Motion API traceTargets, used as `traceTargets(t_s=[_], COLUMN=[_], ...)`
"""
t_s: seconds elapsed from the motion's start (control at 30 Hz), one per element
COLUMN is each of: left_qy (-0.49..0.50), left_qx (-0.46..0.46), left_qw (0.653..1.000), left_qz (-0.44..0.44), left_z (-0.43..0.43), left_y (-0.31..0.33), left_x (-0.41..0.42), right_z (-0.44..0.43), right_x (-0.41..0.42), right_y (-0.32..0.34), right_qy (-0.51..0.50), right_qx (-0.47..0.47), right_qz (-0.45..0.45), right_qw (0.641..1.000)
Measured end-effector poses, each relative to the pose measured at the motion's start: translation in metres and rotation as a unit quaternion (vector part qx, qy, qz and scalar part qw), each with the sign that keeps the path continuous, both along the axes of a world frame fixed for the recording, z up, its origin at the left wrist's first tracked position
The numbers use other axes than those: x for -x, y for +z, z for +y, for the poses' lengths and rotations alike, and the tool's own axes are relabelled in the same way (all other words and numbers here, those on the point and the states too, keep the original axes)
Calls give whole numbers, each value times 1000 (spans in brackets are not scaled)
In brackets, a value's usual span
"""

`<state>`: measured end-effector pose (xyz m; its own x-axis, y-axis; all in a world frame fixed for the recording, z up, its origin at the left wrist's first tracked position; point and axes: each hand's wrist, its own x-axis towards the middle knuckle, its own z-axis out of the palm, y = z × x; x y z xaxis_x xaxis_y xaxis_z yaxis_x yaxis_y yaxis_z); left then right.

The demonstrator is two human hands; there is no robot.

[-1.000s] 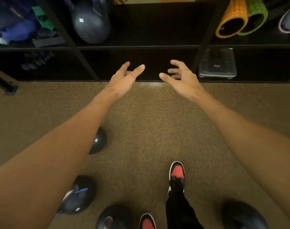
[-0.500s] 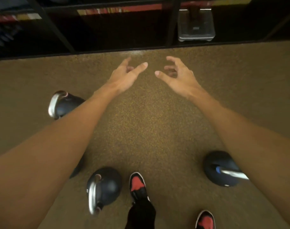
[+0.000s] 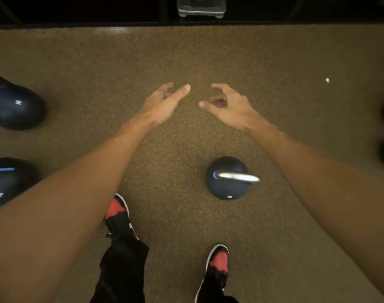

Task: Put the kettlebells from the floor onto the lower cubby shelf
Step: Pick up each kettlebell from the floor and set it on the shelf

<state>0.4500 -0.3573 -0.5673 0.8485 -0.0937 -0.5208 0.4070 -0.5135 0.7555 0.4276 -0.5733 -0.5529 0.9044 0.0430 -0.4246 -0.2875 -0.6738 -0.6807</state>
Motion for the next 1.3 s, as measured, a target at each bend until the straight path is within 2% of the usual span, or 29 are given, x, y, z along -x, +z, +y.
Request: traceTargets(t_s=[0.33,0.63,0.77,0.9,1.3], left_qy=[-62,-102,-151,-144,-147], left_qx=[-27,-59,-85,-78,-29], left_qw=[995,987,979,983,983], left_qz=[69,112,104,85,104], left_z=[-105,-139,-143,-141,-111], left_y=[-103,-177,-196,-205,-190], left_x=[112,142,150,153,120], right_z=[-101,-102,-92,-82,-59], right_x=[109,138,134,131,121], right_y=[-122,-201,-208,-210,-183], right_qy=[38,136,133,129,80], right_qx=[60,176,266,313,328], right_qz=[112,174,157,159,155], right_qw=[991,959,942,927,928])
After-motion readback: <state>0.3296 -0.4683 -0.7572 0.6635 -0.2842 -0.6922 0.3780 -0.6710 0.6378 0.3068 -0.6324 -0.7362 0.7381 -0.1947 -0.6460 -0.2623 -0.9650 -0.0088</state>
